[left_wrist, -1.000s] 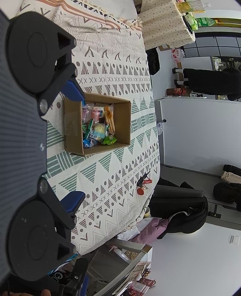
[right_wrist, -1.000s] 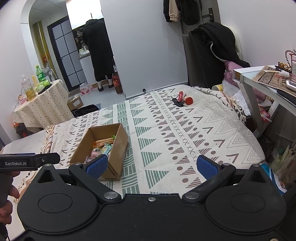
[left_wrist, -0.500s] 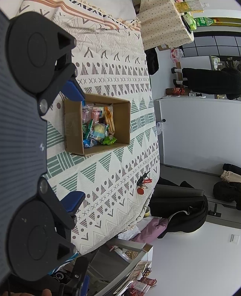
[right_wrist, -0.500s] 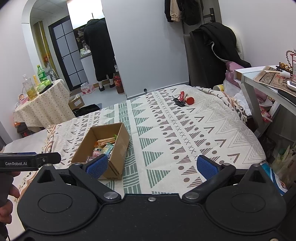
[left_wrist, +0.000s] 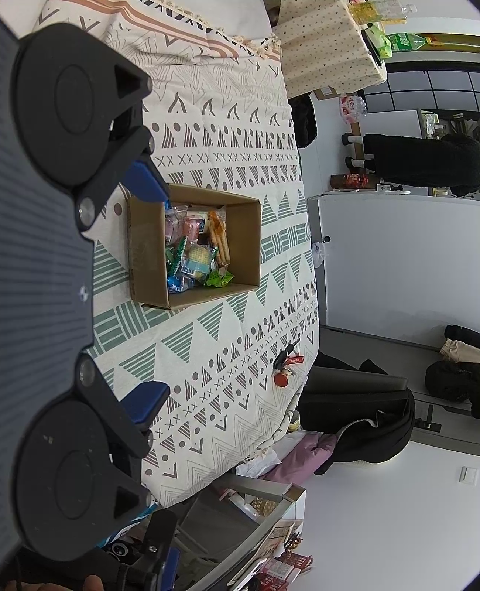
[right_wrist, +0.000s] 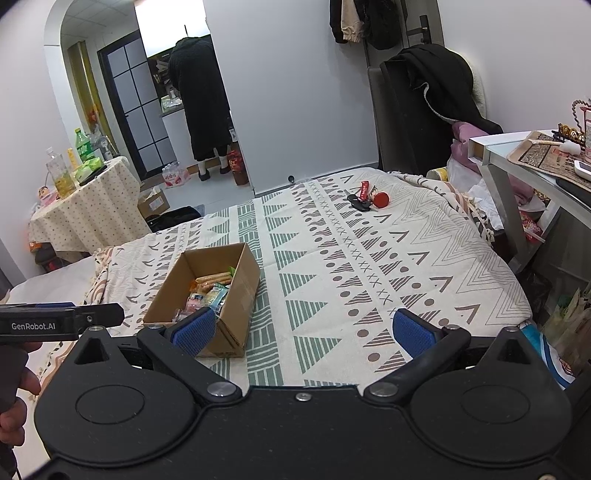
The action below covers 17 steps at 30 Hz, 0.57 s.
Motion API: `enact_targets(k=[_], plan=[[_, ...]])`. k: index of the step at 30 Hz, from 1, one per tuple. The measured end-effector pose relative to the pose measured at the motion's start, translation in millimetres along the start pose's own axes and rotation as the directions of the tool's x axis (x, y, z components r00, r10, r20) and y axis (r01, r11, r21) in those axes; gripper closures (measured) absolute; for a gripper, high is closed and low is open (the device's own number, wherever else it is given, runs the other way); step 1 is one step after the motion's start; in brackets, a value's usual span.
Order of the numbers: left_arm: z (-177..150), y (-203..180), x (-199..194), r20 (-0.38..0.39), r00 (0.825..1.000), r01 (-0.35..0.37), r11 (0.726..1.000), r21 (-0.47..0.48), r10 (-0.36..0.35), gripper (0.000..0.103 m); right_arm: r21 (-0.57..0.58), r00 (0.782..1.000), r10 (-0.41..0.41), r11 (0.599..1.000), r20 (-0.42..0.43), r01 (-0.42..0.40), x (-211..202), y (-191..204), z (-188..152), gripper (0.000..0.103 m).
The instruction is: Organize snacks
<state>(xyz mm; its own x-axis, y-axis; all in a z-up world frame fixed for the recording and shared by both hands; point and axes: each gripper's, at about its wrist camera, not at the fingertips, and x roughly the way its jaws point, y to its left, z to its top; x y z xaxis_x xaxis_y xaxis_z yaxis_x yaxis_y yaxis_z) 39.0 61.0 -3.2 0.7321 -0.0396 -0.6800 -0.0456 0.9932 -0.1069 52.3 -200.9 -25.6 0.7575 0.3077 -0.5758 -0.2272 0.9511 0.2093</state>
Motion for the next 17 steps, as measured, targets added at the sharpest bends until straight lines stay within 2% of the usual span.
enact_targets(k=[17], plan=[[-1.2,-0.8,5.3,-0.018,1.0,-0.002,1.0,0.0,0.002,0.0,0.002,1.0,0.003,1.0,-0.018,-0.003,4.6,-0.2,-5.6,0.0]])
